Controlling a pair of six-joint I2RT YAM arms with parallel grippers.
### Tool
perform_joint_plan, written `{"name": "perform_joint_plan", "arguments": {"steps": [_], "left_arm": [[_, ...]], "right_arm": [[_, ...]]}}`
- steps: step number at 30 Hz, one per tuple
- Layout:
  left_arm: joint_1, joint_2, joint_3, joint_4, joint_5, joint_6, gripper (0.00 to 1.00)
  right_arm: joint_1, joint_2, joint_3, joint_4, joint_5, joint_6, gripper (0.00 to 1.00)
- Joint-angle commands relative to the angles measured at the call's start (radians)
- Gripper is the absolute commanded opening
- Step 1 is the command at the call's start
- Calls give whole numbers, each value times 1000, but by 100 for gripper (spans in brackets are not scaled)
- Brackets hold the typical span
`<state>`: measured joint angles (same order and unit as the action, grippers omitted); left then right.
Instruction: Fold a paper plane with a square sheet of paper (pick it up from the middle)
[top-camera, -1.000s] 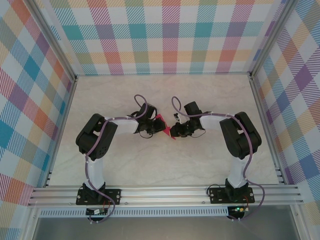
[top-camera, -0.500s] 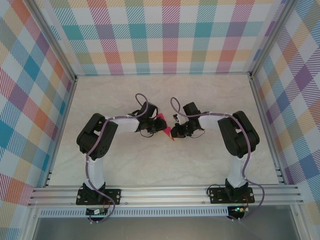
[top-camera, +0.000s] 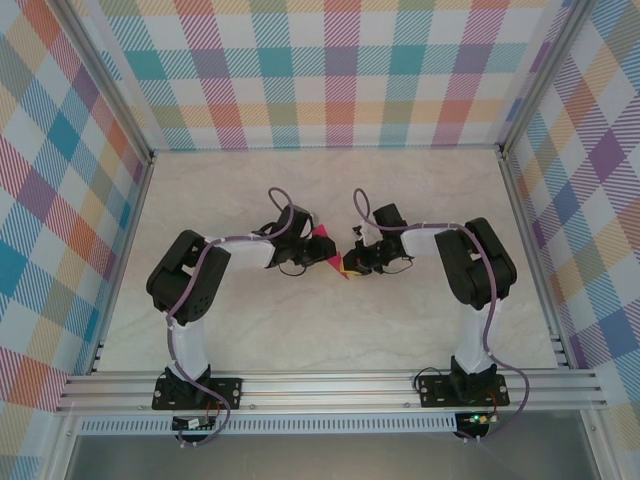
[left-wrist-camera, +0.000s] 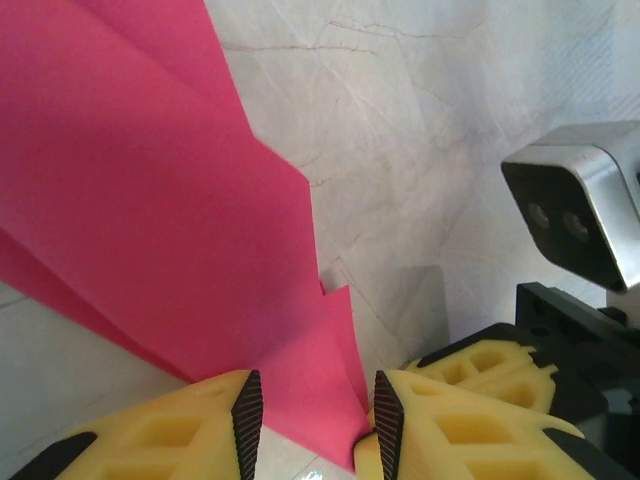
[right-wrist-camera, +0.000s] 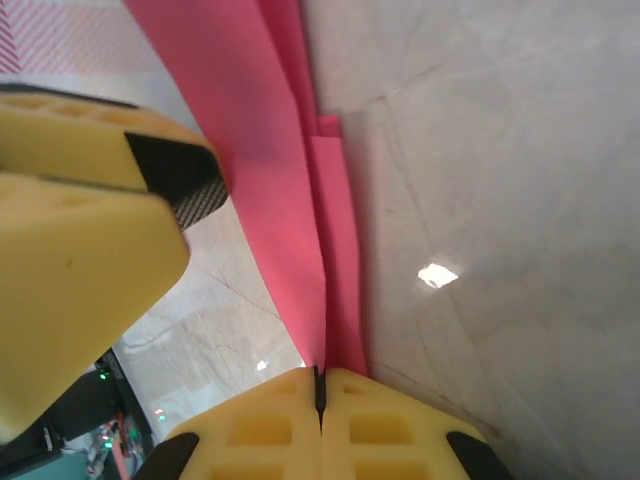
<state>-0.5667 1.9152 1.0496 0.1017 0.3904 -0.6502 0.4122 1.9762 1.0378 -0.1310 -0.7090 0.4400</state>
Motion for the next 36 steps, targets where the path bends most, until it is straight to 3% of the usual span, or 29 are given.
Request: {"name": "perform_joint_plan", "arguments": {"steps": [1, 10, 18, 25, 31, 36], "left_arm": [[-5, -35, -28, 55, 37, -13, 37], [-9, 9, -20, 60, 43, -13, 30], [-9, 49, 10, -30, -22, -5, 23], [-9, 77, 26, -61, -38, -6, 19], [-9, 26, 17, -59, -34, -12, 23], [-9, -72, -15, -41, -71, -31, 34]], "right_arm": [[-7, 30, -3, 17, -39, 43, 0], [-9, 53, 13, -21, -16, 45, 0], [-9, 37, 18, -14, -34, 42, 0], [-9, 9, 36, -8, -60, 46, 11], [-9, 7, 60, -34, -28, 35, 13], [-9, 1, 68, -37, -20, 28, 15]]}}
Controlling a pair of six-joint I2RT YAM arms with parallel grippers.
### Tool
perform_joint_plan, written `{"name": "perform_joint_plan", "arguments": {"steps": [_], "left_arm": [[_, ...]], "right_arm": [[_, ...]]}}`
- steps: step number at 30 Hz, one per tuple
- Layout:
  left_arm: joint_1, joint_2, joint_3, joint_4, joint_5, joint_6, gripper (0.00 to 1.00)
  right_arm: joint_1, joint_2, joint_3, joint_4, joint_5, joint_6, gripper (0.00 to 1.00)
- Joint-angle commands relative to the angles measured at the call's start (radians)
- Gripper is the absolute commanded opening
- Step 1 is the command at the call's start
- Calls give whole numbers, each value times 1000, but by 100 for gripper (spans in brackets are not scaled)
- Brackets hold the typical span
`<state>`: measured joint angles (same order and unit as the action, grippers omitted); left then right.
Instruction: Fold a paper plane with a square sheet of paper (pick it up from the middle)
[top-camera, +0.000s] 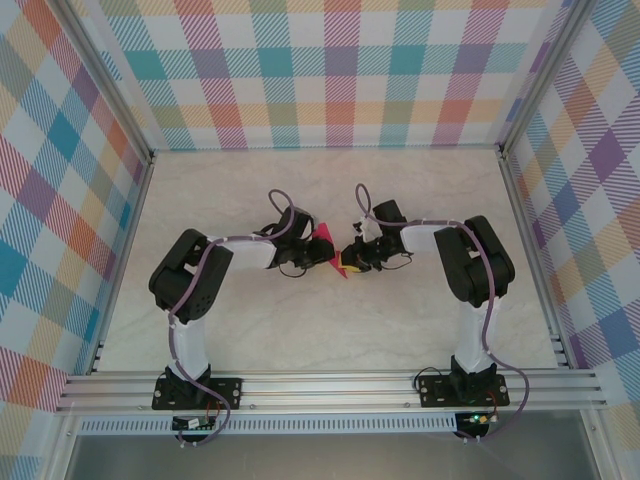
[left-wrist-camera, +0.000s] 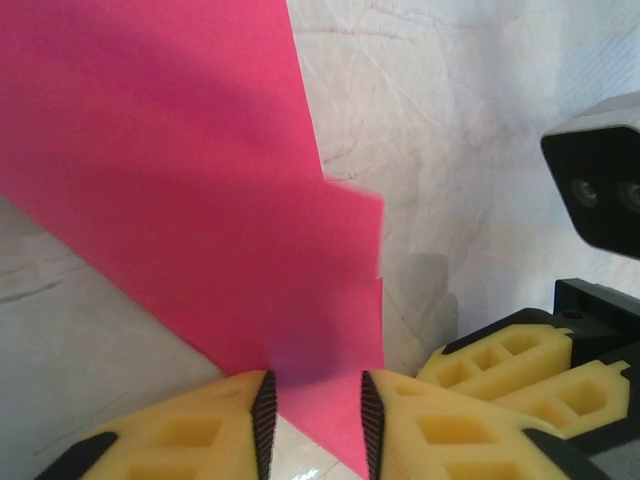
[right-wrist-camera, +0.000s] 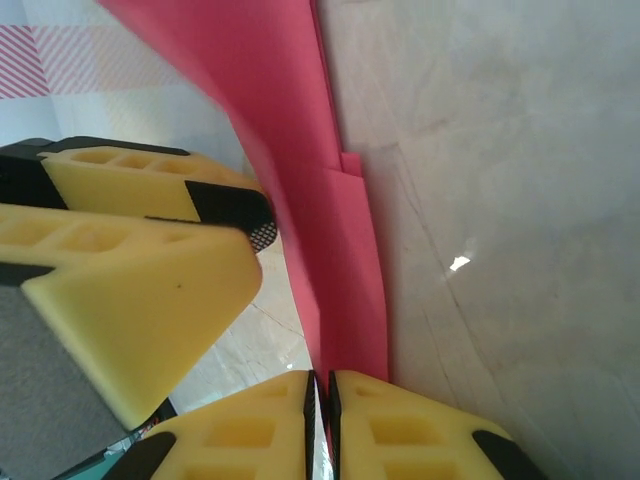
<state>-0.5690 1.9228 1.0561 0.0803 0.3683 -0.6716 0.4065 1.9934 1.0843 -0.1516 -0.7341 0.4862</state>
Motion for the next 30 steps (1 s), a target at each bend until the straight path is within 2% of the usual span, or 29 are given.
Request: {"name": "perform_joint_plan", "arguments": {"steps": [1, 6, 11, 30], "left_arm": [[-6, -94, -27, -20, -61, -11, 35], [-6, -120, -43, -28, -116, -10, 36], [-6, -92, -38, -27, -116, -12, 37], [-6, -45, -22, -50, -124, -7, 27]], "right_arm": [[-2, -19, 23, -19, 7, -21, 15], [-1, -16, 43, -36, 13, -38, 17], [-1, -11, 57, -35, 13, -44, 21], [24, 58, 133, -79, 19, -87, 24]]}}
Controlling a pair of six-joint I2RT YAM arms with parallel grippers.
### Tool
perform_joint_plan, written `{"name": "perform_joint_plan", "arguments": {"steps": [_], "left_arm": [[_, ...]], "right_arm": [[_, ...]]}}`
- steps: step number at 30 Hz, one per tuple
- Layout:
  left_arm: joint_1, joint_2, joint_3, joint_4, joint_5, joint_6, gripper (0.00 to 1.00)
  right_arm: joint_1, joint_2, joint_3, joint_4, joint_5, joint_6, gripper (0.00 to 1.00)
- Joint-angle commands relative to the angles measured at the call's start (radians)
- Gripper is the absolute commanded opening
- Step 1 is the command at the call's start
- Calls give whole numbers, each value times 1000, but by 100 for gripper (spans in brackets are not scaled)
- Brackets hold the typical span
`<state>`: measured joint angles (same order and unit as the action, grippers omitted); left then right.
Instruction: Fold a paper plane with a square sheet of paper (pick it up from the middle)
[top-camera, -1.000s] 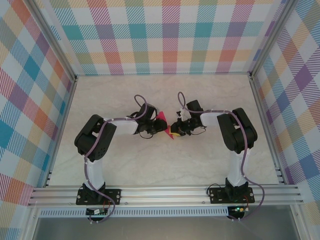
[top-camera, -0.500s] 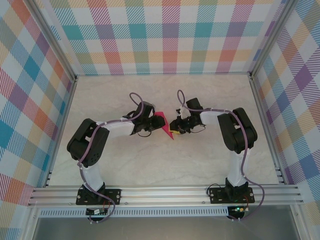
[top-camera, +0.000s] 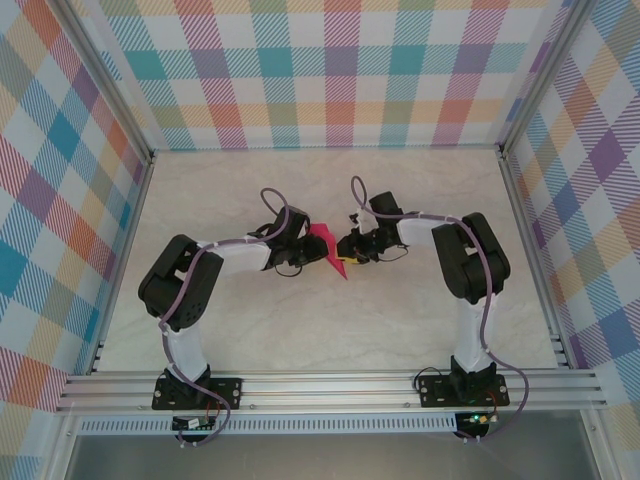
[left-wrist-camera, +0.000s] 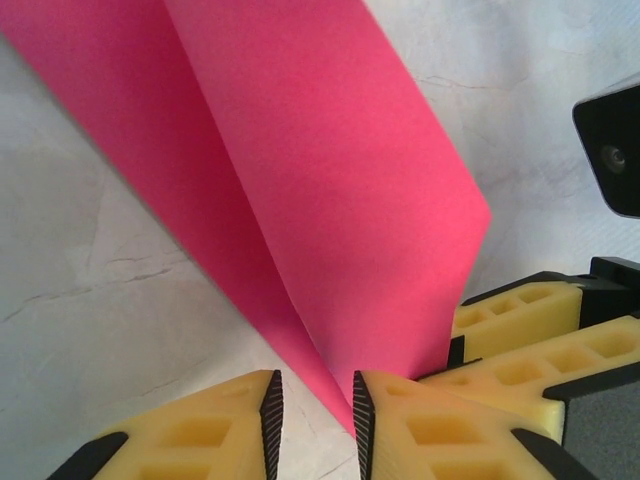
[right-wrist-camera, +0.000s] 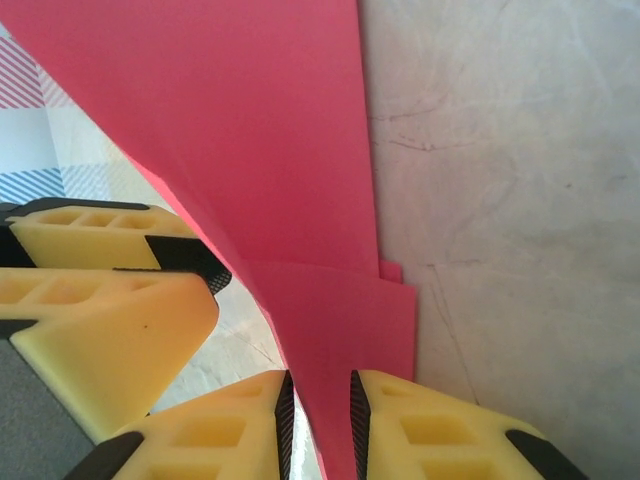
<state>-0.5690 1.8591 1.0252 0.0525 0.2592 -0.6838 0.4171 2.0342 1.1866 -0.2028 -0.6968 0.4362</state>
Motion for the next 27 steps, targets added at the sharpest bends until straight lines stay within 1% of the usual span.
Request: {"name": "perform_joint_plan", "arguments": {"steps": [1, 6, 12, 17, 21, 27], "left_arm": [[-6, 20, 9, -23, -17, 4, 26], [-7, 20, 7, -26, -18, 4, 25], [-6, -1, 0, -28, -24, 9, 24], [-7, -15, -4, -8, -6, 8, 24], [-6, -18, -4, 12, 11, 9, 24], [-6, -9, -2, 39, 30, 9, 23]], "right_arm": [[15, 18, 33, -31, -19, -41, 23], [30, 36, 49, -48, -7, -46, 17], [30, 47, 54, -58, 26, -33, 11], [30, 50, 54, -61, 45, -23, 7], [30, 61, 57, -61, 48, -10, 5], [29, 74, 67, -75, 51, -7, 5]]}}
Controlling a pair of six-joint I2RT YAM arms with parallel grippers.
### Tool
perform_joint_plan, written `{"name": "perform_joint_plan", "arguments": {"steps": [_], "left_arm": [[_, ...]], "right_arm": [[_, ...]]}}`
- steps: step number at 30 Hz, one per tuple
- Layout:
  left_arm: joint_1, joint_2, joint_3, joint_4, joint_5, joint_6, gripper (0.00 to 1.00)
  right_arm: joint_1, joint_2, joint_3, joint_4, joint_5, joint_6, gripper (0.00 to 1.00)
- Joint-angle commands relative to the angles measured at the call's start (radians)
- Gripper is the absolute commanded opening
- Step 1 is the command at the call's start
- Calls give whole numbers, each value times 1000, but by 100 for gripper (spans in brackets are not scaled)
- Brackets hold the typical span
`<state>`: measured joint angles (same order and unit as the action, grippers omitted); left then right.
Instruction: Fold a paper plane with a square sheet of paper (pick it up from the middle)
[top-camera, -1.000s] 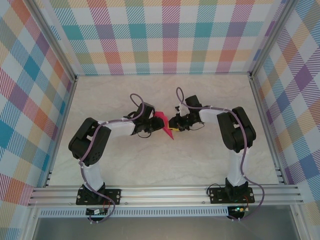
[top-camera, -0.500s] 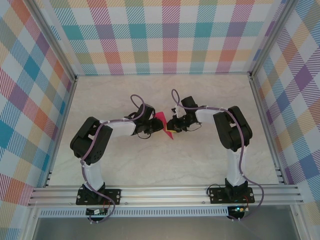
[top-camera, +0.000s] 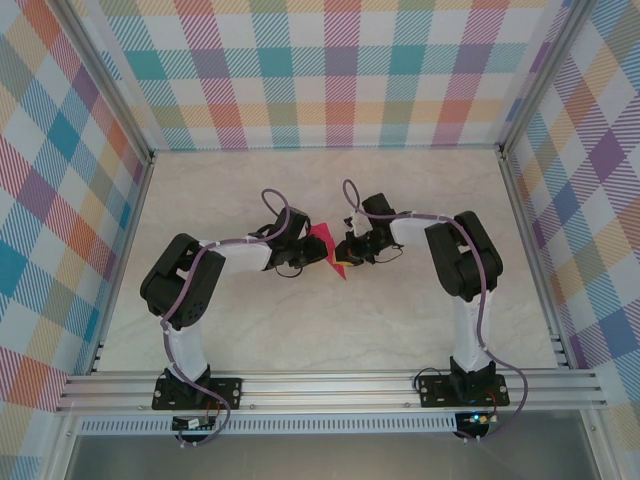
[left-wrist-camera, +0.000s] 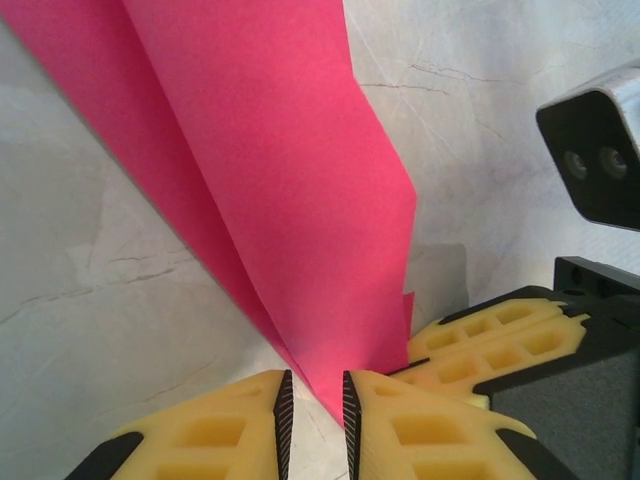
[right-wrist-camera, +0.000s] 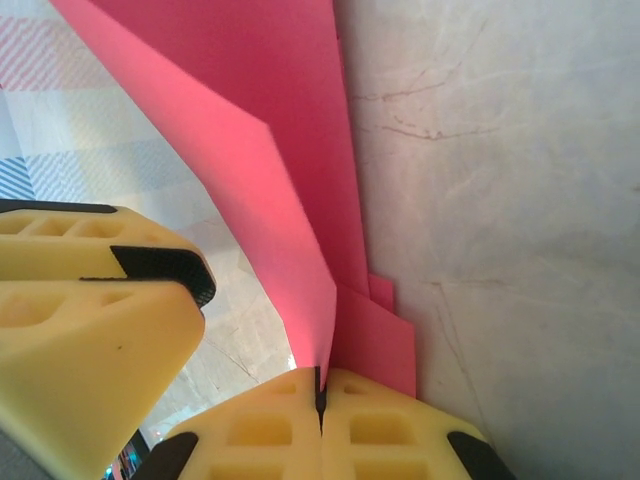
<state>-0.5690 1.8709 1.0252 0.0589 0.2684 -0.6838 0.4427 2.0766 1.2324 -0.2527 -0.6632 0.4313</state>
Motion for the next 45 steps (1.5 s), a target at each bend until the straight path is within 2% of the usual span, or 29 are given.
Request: {"name": "perform_joint_plan", "arguments": {"steps": [1, 16, 24, 35, 45], "left_arm": [[-6, -21, -1, 37, 23, 8, 23], [-6, 23, 16, 63, -26, 3, 18], [-6, 44, 24, 61, -62, 0, 15], [-6, 56, 27, 91, -24, -8, 15], [-6, -35, -8, 102, -34, -16, 14]], "right_arm": [[4, 33, 22, -27, 17, -2, 5], [5, -3, 40, -63, 4, -3, 13], [5, -2, 42, -88, 11, -13, 9], [4, 10, 39, -101, 24, -18, 6], [5, 11, 45, -119, 41, -17, 5]]}}
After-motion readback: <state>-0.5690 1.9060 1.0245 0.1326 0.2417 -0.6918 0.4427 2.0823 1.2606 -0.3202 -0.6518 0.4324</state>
